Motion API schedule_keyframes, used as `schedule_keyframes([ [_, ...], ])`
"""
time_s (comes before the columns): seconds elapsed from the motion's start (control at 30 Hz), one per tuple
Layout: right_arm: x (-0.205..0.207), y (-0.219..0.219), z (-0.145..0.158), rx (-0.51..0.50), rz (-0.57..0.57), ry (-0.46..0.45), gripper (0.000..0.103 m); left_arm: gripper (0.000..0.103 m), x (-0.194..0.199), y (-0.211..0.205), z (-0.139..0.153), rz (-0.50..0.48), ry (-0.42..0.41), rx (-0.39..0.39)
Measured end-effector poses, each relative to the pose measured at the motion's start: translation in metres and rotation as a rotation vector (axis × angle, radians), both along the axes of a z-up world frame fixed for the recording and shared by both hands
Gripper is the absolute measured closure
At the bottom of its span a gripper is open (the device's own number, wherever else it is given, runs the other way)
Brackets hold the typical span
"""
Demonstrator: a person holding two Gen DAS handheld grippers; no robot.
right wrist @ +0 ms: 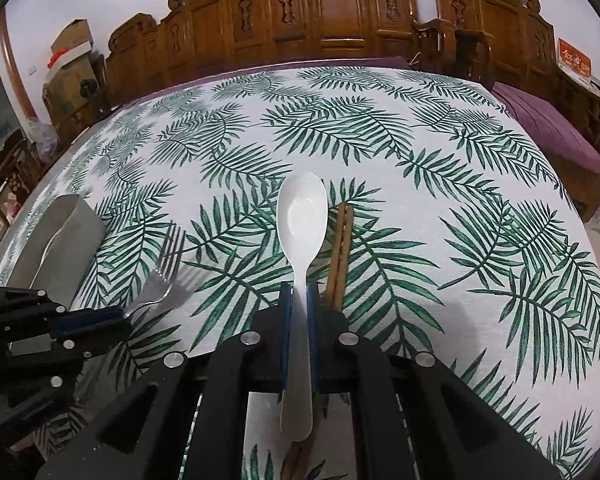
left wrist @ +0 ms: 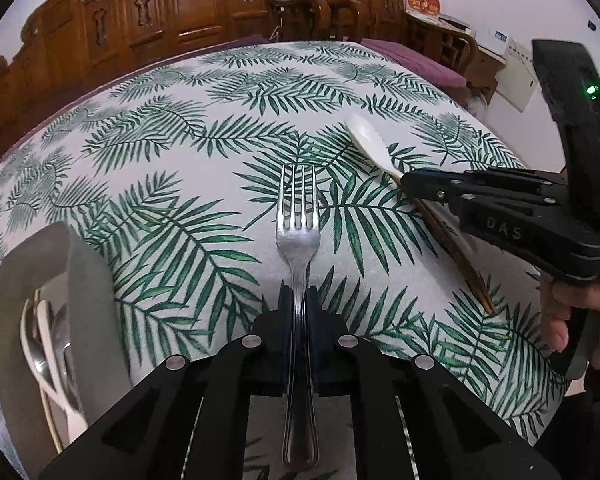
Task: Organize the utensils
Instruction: 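Grasp the steel fork by its handle with the left tool and lift it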
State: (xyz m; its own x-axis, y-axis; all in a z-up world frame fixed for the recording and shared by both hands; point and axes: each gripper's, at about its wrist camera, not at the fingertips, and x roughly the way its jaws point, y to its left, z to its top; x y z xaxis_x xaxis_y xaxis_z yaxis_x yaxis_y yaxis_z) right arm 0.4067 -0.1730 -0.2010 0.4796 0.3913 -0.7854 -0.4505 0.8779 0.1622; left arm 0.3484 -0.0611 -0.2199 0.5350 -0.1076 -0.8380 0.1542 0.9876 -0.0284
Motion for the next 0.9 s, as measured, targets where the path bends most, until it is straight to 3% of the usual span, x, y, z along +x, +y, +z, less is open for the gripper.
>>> schedule_keyframes([
  [0.4, -0.021, 0.014, 0.016, 0.012, 0.030, -0.021, 0.094, 0.097, -0.026, 0.009, 0.040, -0.001, -0.069, 0.007],
  [0.9, -0.056, 0.031, 0.071, 0.005, 0.045, -0.090, 0.094, 0.097, -0.057, 0.041, 0.091, 0.040, -0.153, -0.001],
])
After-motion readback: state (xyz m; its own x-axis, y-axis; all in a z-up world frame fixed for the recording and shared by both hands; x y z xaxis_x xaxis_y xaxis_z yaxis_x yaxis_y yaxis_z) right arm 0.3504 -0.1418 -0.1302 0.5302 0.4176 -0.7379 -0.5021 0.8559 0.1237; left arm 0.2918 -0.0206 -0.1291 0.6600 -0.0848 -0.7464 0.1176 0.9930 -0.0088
